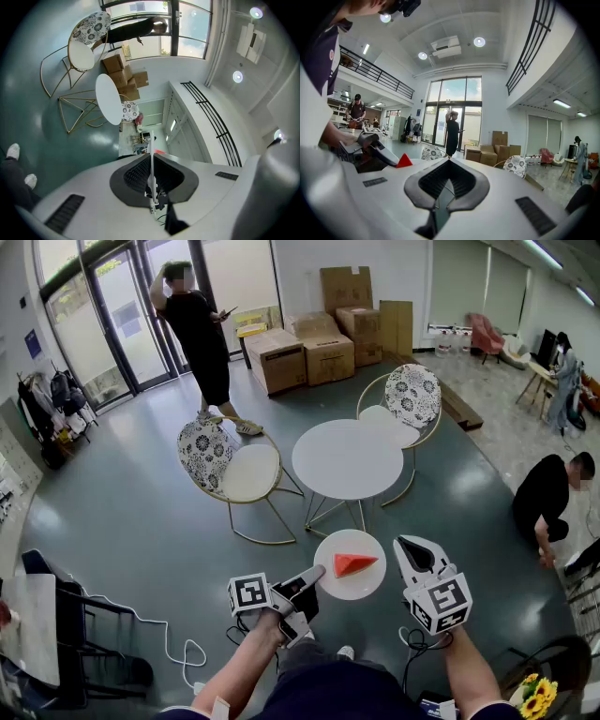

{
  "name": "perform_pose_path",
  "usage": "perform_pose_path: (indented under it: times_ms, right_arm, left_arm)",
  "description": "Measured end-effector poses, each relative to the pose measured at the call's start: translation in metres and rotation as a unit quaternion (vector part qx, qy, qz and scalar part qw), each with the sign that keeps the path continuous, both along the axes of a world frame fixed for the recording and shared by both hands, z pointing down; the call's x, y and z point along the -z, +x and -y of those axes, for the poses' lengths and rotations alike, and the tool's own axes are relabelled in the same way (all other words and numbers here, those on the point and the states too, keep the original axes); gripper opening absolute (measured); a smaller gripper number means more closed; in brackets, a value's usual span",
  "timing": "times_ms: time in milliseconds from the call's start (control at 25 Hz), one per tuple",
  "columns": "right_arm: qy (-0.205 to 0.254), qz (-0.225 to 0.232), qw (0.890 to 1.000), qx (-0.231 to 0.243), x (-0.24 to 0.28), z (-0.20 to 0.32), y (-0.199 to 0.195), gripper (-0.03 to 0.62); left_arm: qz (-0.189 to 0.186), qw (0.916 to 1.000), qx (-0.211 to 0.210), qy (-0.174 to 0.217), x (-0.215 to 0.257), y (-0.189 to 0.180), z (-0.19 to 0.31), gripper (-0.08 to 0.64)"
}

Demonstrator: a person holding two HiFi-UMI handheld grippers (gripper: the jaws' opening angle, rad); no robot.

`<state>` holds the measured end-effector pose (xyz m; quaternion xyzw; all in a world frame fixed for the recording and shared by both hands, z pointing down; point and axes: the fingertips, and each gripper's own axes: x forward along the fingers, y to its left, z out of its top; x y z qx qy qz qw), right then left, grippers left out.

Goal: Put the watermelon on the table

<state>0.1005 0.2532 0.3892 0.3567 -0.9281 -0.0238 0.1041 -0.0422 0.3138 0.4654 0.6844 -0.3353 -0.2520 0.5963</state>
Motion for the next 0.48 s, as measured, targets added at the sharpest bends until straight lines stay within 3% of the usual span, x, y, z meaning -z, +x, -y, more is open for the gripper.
perform_pose_path:
  times_ms: [480]
  right_arm:
    - [-0.002, 0.003, 1.0, 0.007, 0.0029, 0.0058, -0.0002, 0.003]
  left_arm:
    - [-0.009, 1.0, 0.001, 0.001, 0.006, 0.0041, 0.0056, 0.02]
